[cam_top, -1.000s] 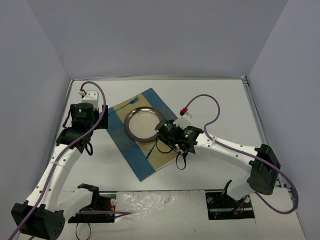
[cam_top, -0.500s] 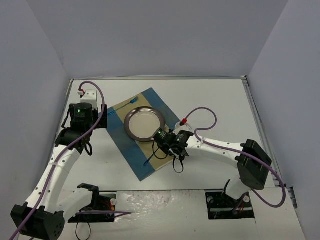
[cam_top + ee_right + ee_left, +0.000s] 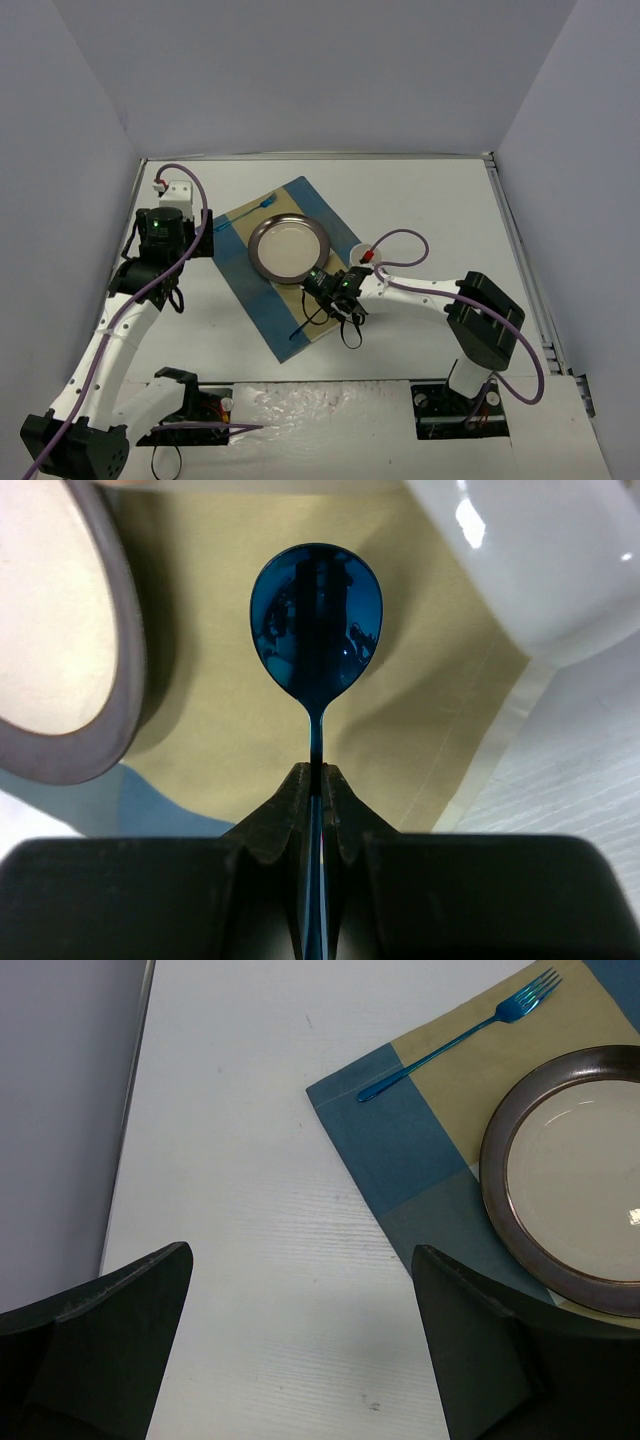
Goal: Set the dinner table for one person
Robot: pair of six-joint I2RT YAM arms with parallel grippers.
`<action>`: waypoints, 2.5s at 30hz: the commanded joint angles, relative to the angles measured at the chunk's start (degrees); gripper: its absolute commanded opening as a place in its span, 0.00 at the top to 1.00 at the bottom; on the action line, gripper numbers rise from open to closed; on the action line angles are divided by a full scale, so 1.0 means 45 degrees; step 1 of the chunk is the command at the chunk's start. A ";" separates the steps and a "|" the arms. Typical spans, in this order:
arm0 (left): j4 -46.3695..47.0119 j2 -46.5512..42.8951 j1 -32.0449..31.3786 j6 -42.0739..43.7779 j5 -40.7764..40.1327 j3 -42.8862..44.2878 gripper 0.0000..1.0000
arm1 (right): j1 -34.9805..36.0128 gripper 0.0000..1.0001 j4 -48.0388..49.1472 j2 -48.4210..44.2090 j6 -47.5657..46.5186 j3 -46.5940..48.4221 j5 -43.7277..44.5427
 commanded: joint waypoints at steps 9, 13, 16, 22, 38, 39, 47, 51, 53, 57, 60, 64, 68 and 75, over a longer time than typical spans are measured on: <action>0.0704 -0.0170 0.0091 -0.0082 -0.0190 0.0081 0.12 | -0.0002 0.93 -0.0325 0.0864 0.0756 0.0185 0.0077; 0.0704 -0.0171 0.0110 -0.0082 -0.0131 0.0097 0.12 | -0.0002 0.89 -0.0307 0.0961 0.0775 0.0286 0.0080; 0.0723 -0.0153 0.0110 -0.0082 -0.0131 0.0082 0.12 | -0.0002 0.89 -0.0327 0.1034 0.0778 0.0467 0.0077; 0.0743 -0.0153 0.0130 -0.0071 -0.0131 0.0067 0.12 | 0.0032 0.76 -0.0316 0.0840 0.0618 0.0986 0.0346; 0.1169 -0.0096 0.0118 -0.0473 0.2225 -0.0237 0.12 | 0.0423 0.37 -0.0451 -0.2847 -0.5498 0.2372 0.3903; 0.1191 -0.0133 0.0110 -0.0628 0.2676 -0.0311 0.12 | 0.0407 0.33 -0.0444 -0.3156 -0.6074 0.2430 0.4236; 0.1319 -0.0109 -0.2258 -0.2738 0.4375 -0.0979 0.12 | -0.2601 0.02 -0.0283 -0.5802 -1.0784 0.1871 0.4541; 0.1819 0.0457 -0.4824 -0.3427 0.3206 -0.1203 0.12 | -0.4821 0.00 0.0191 -0.7080 -1.3277 0.1291 0.4090; 0.2024 0.0711 -0.5549 -0.3663 0.2985 -0.1296 0.12 | -0.5478 0.00 0.0371 -0.7464 -1.4026 0.1143 0.3795; 0.3277 0.2123 -0.7665 -0.3728 0.1817 -0.1520 0.14 | -0.6781 0.00 0.0821 -0.8418 -1.5262 0.0516 0.2907; 0.3684 0.3528 -0.8747 -0.3252 0.1491 -0.1231 0.18 | -0.7072 0.00 0.1001 -0.8957 -1.5511 0.0155 0.2488; 0.4136 0.5377 -0.9840 -0.2626 0.1382 -0.0585 0.28 | -0.7221 0.00 0.1118 -0.9545 -1.5916 -0.0357 0.2326; 0.4143 0.6842 -1.0247 -0.2518 0.1532 -0.0006 0.36 | -0.7287 0.00 0.1159 -1.0100 -1.6328 -0.0585 0.2314; 0.4180 0.8061 -1.0290 -0.2582 0.1957 0.0312 0.56 | -0.7307 0.00 0.1187 -1.0935 -1.6980 -0.0986 0.2601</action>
